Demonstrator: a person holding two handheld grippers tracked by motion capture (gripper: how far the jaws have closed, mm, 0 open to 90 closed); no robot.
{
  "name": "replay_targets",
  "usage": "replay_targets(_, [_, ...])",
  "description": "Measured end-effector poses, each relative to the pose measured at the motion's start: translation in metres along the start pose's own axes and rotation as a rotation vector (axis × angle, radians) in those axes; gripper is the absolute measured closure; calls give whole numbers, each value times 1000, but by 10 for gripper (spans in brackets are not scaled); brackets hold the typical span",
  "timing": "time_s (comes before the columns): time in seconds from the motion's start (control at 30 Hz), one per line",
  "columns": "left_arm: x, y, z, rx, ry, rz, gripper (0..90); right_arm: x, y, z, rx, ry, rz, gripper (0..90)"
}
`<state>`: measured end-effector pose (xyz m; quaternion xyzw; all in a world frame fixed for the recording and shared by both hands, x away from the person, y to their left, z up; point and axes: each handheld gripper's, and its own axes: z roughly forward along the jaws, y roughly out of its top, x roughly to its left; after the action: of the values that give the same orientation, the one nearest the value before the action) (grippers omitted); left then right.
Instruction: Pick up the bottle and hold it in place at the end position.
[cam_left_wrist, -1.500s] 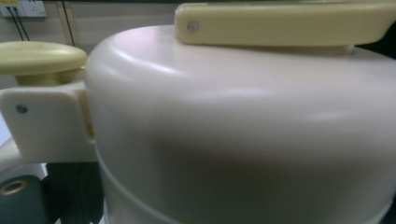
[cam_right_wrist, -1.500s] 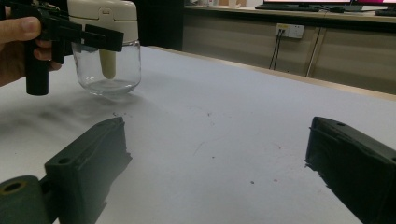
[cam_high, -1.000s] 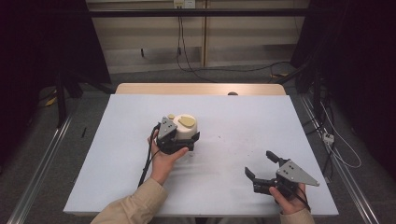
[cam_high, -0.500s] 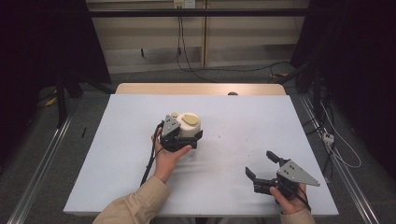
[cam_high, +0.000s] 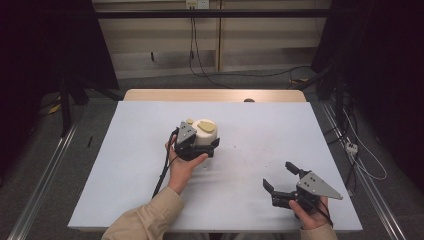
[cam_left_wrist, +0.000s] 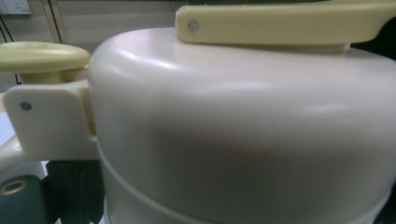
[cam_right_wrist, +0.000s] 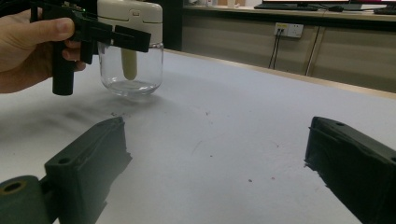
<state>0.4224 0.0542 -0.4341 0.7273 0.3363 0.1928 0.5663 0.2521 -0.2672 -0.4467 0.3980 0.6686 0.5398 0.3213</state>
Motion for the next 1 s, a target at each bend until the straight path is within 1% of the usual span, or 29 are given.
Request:
replay_targets(0.03, [-1, 0, 0, 2, -6, -3, 56, 0, 0, 0, 0, 0, 0, 50])
replay_targets(0.1, [-1, 0, 1, 1, -3, 7, 56, 0, 0, 0, -1, 1, -1, 50])
replay_targets(0.17, [-1, 1, 1, 8, -6, 4, 56, 0, 0, 0, -1, 1, -1, 50])
replay_targets(0.3, [-2, 2, 3, 6, -11, 10, 56, 0, 0, 0, -3, 3, -1, 50])
replay_targets(0.5, [-3, 4, 6, 2, -16, 8, 56, 0, 0, 0, -2, 3, -1, 50])
replay_targets(0.73, [-3, 6, 10, 11, -18, 16, 56, -1, 0, 0, -4, 4, 2, 50])
replay_targets(0.77, [-3, 6, 12, 6, -16, 12, 56, -1, 0, 0, -4, 4, 3, 50])
replay_targets(0.8, [-2, 6, 12, 12, -13, 20, 57, -1, 0, 0, -5, 2, 4, 50])
replay_targets(0.87, [-2, 6, 14, 11, -6, 23, 56, -1, 0, 0, -5, 3, 5, 50])
replay_targets(1.0, [-2, 6, 17, 9, -6, 11, 57, -1, 0, -1, -5, 2, 4, 50])
